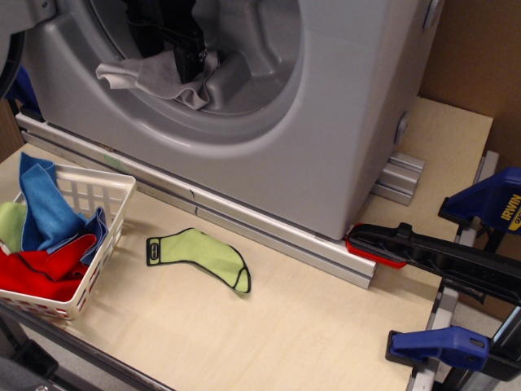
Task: Take clothes out of laundry machine
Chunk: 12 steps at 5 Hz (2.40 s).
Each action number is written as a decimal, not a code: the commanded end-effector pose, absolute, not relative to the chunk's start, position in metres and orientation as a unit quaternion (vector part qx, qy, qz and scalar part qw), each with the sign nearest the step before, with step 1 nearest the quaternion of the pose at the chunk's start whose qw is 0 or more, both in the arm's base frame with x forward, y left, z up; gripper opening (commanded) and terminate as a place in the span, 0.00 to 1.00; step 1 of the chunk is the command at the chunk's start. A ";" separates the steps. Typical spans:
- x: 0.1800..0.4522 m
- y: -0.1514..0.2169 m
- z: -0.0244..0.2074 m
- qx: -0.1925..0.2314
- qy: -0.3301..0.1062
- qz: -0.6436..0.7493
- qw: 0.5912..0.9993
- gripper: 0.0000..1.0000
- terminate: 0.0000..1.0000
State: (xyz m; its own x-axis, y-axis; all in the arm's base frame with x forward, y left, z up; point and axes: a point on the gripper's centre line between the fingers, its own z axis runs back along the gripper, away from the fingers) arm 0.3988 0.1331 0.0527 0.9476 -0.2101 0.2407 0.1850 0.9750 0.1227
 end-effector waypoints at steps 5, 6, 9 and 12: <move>0.324 0.165 0.103 0.121 -0.095 -0.045 0.987 0.00 0.00; 0.273 0.174 0.105 0.100 -0.094 0.025 0.990 0.00 0.00; 0.190 0.197 0.022 0.019 -0.115 0.068 0.991 0.00 0.00; 0.230 0.156 0.028 0.041 -0.140 0.009 0.989 0.00 0.00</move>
State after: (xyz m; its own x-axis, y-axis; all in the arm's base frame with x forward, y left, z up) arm 0.2278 0.1600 0.0151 0.9723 0.0236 0.2323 -0.0360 0.9981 0.0492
